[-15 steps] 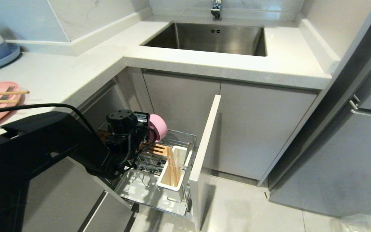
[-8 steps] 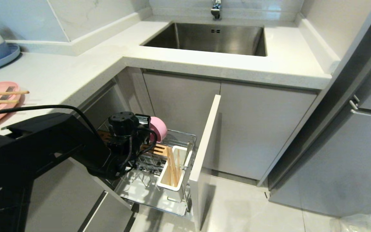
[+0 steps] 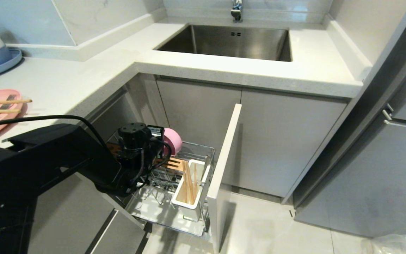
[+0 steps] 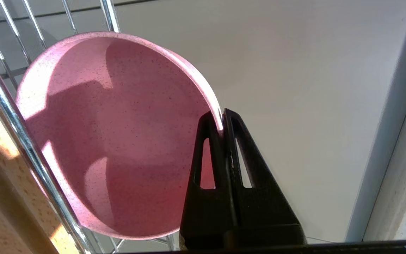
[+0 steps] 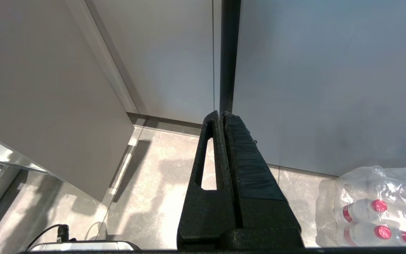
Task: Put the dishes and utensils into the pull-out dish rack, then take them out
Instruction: Pick up the bowl and place it in the cupboard
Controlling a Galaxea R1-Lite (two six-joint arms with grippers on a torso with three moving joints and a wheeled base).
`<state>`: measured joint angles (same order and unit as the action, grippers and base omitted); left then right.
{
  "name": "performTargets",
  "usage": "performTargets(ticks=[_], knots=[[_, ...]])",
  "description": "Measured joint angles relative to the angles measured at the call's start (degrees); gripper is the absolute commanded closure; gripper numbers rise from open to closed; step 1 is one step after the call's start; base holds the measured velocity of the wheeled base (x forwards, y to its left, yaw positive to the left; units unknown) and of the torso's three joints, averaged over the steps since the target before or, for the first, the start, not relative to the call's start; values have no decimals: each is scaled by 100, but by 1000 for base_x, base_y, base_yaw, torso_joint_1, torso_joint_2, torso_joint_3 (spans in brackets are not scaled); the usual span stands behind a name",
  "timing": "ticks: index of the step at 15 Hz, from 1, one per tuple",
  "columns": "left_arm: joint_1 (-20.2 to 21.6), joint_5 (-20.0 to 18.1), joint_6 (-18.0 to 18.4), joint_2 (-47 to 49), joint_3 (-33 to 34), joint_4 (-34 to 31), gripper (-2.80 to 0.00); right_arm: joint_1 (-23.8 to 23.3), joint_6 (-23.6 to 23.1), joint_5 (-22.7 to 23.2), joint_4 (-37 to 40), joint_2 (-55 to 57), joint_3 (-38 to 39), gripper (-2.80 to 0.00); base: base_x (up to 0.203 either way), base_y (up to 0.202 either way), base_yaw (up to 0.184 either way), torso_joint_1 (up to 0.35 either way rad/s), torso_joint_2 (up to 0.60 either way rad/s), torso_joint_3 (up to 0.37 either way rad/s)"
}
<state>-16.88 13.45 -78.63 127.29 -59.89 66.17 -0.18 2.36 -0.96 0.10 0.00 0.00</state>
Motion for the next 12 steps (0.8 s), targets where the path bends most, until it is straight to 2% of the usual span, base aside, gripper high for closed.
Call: performTargets(ticks=[10, 12], knots=[[-21, -63, -4, -154, 23, -273, -280, 0, 0, 0, 0, 0, 0, 0, 0, 0, 0, 0, 0, 0], [-45, -50, 5, -272, 35, -539, -280, 0, -1, 0, 0, 0, 0, 0, 0, 0, 0, 0, 0, 0]])
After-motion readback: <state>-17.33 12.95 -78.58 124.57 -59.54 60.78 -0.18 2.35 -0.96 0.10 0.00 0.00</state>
